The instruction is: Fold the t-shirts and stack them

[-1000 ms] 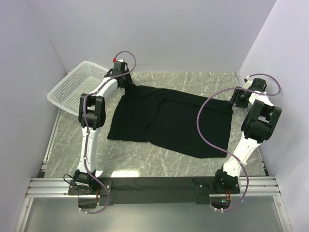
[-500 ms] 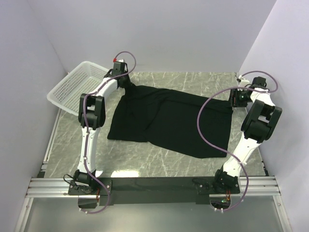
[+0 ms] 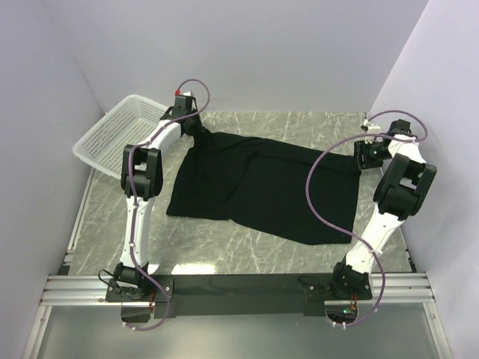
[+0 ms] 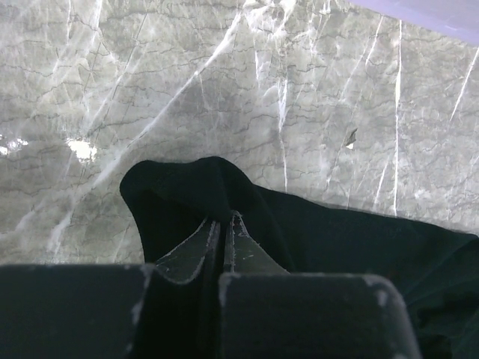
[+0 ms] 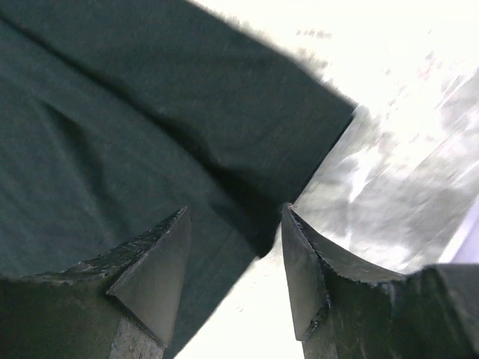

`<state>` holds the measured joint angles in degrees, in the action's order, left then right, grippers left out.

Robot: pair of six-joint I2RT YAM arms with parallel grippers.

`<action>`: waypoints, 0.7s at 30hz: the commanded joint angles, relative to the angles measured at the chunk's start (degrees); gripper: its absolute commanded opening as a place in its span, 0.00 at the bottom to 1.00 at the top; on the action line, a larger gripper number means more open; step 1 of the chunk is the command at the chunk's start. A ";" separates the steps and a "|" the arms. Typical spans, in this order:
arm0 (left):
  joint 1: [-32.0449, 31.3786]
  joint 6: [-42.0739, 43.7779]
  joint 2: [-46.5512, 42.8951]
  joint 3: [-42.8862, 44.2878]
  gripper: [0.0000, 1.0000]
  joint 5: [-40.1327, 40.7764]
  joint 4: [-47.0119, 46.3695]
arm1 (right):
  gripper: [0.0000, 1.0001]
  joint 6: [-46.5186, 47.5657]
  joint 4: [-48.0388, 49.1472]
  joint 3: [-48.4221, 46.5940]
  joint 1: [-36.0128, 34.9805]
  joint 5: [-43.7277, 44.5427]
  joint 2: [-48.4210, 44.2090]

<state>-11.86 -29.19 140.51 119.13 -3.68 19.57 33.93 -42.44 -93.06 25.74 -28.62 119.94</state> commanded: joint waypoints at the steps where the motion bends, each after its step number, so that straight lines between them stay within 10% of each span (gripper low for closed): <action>1: 0.17 -0.25 -3.66 1.10 0.01 -1.41 -2.08 | 0.59 4.64 -1.16 -3.97 -0.51 0.41 1.96; 10: 0.26 0.01 -3.40 1.54 0.01 -1.50 -1.38 | 0.49 5.44 0.42 -3.27 -1.57 2.70 3.29; 17: 0.69 0.36 -3.93 2.24 0.00 -0.10 -1.47 | 0.06 7.90 2.61 3.48 -1.39 3.31 -3.03; 21: 1.13 0.10 -3.66 3.83 0.00 1.22 -1.03 | 0.00 7.64 4.72 6.30 -0.78 4.01 -6.90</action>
<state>-11.38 -29.19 140.51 119.50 -3.51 19.68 40.62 -40.42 -88.12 24.53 -25.69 119.31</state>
